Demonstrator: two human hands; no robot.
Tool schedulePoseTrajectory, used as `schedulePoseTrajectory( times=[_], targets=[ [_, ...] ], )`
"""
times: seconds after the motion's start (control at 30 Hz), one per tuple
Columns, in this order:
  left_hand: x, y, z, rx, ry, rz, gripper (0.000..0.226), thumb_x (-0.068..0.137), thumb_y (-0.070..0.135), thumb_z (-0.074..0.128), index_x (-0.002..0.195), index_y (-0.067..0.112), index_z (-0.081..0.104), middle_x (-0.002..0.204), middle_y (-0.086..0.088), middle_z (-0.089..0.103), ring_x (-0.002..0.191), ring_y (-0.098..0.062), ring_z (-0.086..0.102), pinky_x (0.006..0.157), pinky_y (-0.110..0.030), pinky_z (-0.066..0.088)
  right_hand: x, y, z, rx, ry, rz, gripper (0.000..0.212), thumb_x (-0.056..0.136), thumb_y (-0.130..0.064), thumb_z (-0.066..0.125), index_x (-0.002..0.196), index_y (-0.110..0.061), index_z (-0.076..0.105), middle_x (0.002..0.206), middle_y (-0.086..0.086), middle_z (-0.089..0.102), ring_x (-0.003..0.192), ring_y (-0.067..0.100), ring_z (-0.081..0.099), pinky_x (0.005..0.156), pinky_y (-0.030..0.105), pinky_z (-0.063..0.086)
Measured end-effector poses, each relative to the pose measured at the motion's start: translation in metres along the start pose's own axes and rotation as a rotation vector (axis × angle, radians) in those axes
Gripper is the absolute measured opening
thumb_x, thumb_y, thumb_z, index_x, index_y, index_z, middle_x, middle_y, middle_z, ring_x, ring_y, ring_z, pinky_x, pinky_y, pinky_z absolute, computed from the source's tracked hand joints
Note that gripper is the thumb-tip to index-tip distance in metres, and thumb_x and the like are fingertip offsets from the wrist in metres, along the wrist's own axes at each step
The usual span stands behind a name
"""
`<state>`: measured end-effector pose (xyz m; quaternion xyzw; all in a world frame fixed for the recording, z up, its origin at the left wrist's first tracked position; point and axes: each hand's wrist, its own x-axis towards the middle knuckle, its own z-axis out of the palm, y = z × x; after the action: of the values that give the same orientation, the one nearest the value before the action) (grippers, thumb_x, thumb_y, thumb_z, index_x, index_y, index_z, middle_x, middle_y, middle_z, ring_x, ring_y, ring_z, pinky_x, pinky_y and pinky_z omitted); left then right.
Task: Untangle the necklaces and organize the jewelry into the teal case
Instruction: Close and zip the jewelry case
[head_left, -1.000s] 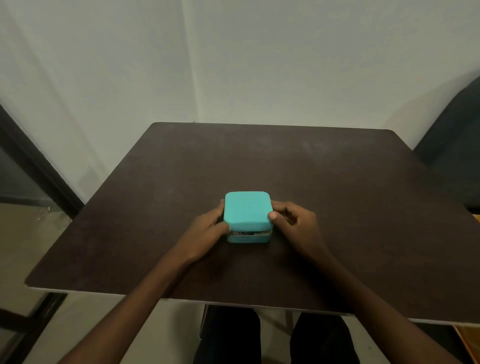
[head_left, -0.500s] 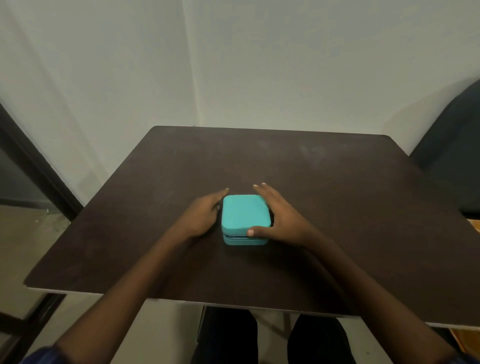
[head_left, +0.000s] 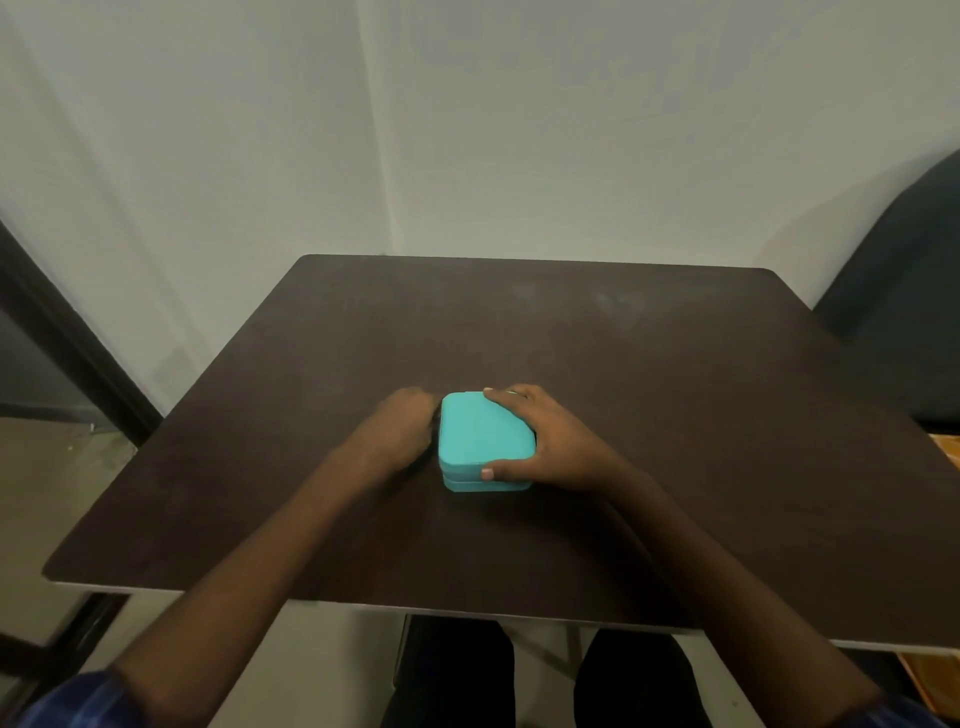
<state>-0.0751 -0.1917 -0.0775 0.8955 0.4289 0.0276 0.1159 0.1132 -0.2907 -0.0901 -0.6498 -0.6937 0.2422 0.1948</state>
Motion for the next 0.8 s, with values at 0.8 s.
schedulePoseTrajectory(
  times=[0.8],
  targets=[
    [-0.084, 0.084, 0.039, -0.168, 0.137, -0.014, 0.03, 0.095, 0.039, 0.046, 0.098, 0.016, 0.066, 0.092, 0.001, 0.067, 0.079, -0.007, 0.058, 0.068, -0.015, 0.041, -0.009, -0.004, 0.005, 0.18, 0.035, 0.018, 0.089, 0.071, -0.063, 0.063, 0.146, -0.034, 0.023, 0.153, -0.005, 0.019, 0.138, 0.015, 0.023, 0.109, 0.033, 0.026]
  ],
)
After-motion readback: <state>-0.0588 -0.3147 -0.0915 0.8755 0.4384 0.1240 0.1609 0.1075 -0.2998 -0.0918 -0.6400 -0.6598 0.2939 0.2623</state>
